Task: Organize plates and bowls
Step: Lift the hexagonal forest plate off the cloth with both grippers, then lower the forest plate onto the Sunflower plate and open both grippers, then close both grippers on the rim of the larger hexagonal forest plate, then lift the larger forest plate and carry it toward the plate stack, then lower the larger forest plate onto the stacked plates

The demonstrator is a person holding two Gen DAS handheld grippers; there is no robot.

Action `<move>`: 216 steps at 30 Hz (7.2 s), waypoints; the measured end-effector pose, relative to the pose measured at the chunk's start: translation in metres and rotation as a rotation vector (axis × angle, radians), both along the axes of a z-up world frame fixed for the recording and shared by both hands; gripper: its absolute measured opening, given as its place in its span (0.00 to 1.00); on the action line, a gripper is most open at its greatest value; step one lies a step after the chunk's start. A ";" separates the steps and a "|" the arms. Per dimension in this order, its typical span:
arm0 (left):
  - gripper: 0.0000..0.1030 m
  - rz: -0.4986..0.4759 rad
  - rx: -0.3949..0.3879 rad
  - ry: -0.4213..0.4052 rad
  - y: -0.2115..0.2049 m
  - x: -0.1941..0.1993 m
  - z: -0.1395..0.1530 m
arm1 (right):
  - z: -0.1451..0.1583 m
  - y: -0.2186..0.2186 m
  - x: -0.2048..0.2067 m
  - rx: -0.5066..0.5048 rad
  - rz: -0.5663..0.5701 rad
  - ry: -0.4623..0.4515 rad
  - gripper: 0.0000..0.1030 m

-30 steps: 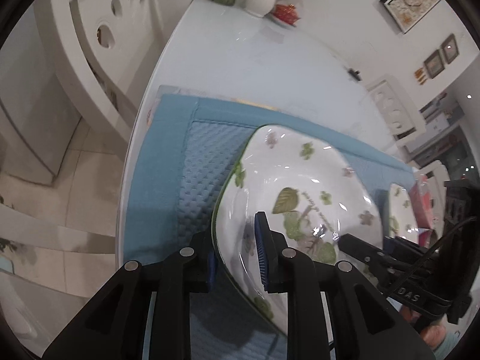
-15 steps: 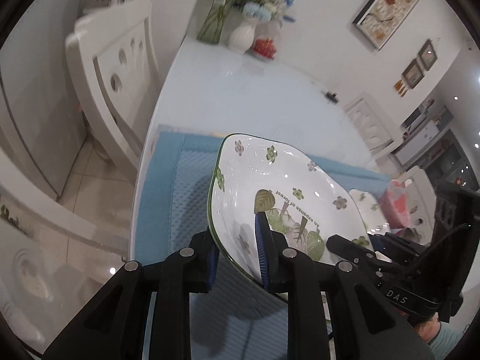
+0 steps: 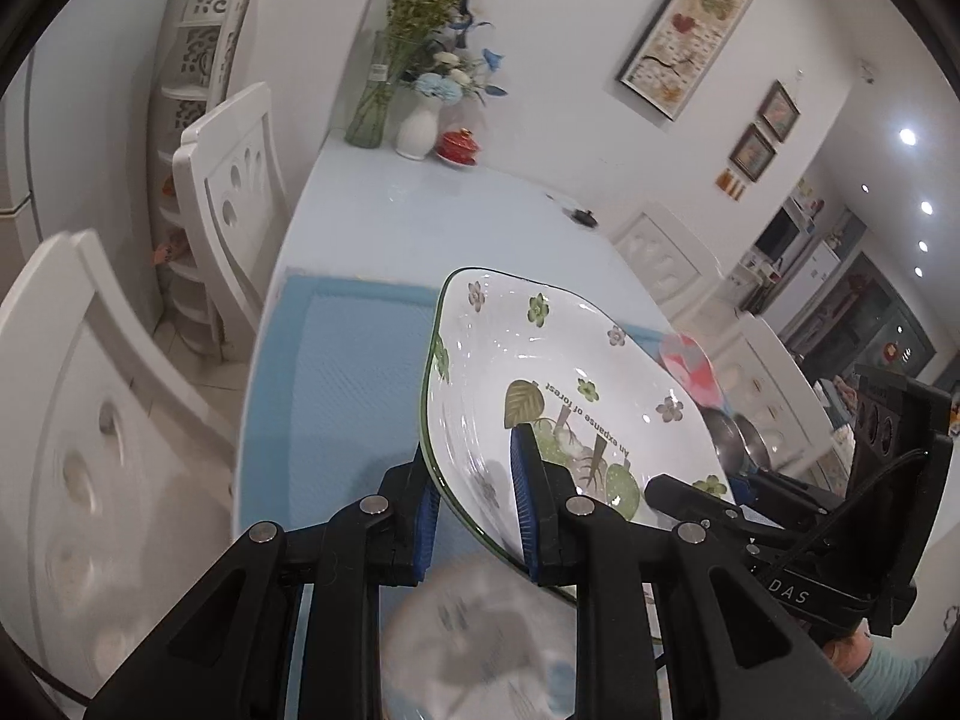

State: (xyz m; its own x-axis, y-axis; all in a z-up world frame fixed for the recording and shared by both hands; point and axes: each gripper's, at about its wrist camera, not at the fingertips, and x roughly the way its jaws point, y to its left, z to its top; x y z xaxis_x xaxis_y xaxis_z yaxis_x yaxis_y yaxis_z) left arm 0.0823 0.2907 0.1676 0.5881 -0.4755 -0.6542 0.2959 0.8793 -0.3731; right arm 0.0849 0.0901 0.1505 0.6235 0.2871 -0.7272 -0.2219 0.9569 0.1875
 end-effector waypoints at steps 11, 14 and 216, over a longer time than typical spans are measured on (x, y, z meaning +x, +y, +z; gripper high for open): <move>0.18 -0.023 0.020 0.163 -0.019 -0.105 -0.058 | -0.044 -0.015 -0.124 -0.070 -0.018 0.139 0.37; 0.18 -0.010 0.034 0.209 -0.018 -0.118 -0.079 | -0.069 -0.015 -0.142 -0.057 -0.011 0.197 0.37; 0.20 0.026 -0.056 0.332 0.002 -0.120 -0.111 | -0.099 -0.020 -0.143 -0.023 -0.072 0.244 0.33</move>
State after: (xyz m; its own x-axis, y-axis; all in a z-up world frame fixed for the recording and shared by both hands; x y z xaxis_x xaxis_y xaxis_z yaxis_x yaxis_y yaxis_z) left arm -0.0373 0.2922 0.0568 0.3599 -0.5035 -0.7855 0.1278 0.8606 -0.4931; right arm -0.0577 0.0703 0.0519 0.4472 0.2299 -0.8644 -0.1044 0.9732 0.2048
